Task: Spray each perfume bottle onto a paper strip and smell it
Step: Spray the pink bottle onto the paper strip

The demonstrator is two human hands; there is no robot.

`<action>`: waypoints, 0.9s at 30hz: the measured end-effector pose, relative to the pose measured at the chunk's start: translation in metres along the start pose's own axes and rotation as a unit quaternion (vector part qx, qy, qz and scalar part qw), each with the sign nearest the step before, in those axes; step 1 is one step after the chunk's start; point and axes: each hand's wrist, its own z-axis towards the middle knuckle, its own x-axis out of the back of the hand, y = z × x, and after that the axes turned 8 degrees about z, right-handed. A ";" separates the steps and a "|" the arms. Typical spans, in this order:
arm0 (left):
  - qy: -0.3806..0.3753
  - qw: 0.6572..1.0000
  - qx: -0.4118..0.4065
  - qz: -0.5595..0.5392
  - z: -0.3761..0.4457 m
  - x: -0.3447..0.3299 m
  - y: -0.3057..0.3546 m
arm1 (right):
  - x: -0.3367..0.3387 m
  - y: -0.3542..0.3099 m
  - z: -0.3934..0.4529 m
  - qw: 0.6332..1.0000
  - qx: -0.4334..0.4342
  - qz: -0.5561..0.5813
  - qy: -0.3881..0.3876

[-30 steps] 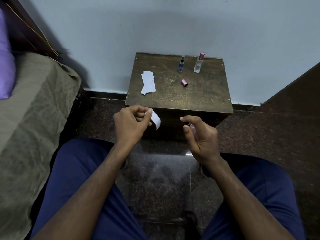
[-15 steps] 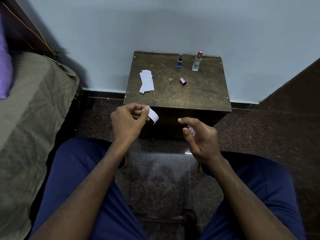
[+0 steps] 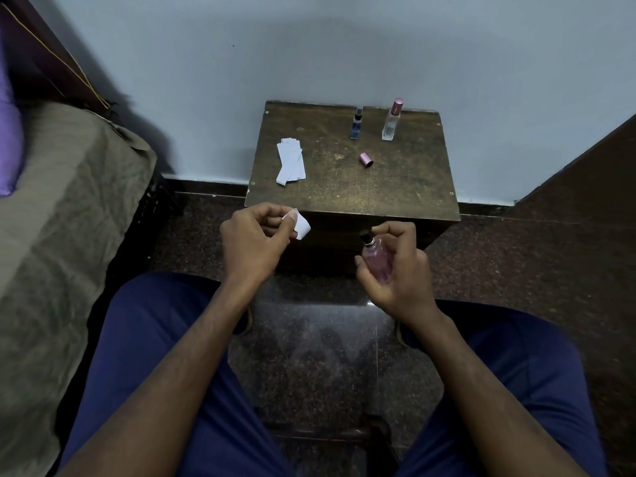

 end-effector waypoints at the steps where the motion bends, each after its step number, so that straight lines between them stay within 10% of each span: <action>1: -0.002 1.000 -0.001 0.004 0.000 0.000 0.000 | -0.001 0.001 0.001 1.000 -0.020 0.018 0.005; 27: -0.117 0.992 -0.021 -0.044 0.057 -0.042 -0.006 | -0.013 0.033 0.092 0.992 -0.096 -0.011 0.084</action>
